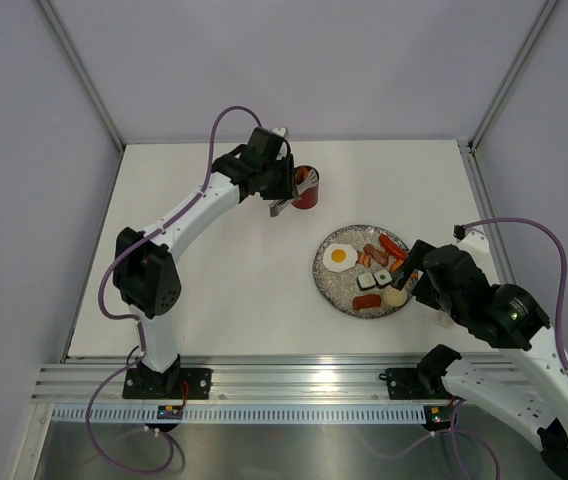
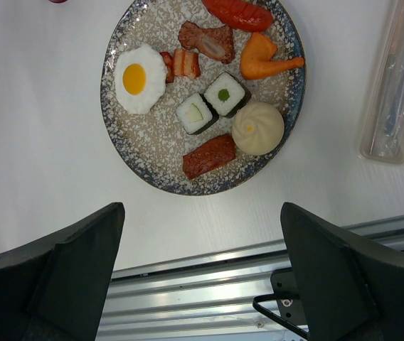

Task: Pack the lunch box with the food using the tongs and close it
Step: Place the fake food in the packing box, then adjust the fake food on the plate.

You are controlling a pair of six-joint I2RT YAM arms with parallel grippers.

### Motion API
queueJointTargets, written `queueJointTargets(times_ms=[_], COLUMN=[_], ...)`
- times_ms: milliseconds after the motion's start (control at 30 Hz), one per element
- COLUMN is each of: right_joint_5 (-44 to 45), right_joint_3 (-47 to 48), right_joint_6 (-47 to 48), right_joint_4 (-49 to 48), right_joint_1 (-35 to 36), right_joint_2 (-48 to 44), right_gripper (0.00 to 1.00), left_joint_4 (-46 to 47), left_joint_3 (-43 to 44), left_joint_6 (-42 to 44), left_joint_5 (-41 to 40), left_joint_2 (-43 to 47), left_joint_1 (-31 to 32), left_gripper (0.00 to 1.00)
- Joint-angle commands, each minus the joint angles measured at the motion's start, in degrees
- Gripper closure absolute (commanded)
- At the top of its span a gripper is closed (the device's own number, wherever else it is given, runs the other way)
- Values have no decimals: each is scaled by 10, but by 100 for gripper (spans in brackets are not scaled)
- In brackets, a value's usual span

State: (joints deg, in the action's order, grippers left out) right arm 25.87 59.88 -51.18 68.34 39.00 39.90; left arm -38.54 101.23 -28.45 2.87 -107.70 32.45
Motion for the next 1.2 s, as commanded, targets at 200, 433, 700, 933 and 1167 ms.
queueJointTargets(times_ms=[200, 433, 700, 933, 1167], right_joint_5=[2, 4, 1, 1, 6], right_joint_3=[9, 9, 13, 9, 4], right_joint_6=[-2, -3, -5, -9, -14], right_joint_4=[-11, -11, -12, -11, 1], right_joint_1=[5, 4, 4, 5, 4], right_joint_2=[3, 4, 8, 4, -7], right_gripper=[1, 0, 1, 1, 1], left_joint_4=[32, 27, 26, 15, 33], left_joint_3=[18, 20, 5, -45, -130], left_joint_6=[24, 36, 46, 101, 59], left_joint_5=[-16, -20, -26, -85, -44], left_joint_2=[20, 41, 79, 151, 163], left_joint_1=[-5, -5, 4, 95, 178], left_gripper=[56, 50, 66, 100, 100])
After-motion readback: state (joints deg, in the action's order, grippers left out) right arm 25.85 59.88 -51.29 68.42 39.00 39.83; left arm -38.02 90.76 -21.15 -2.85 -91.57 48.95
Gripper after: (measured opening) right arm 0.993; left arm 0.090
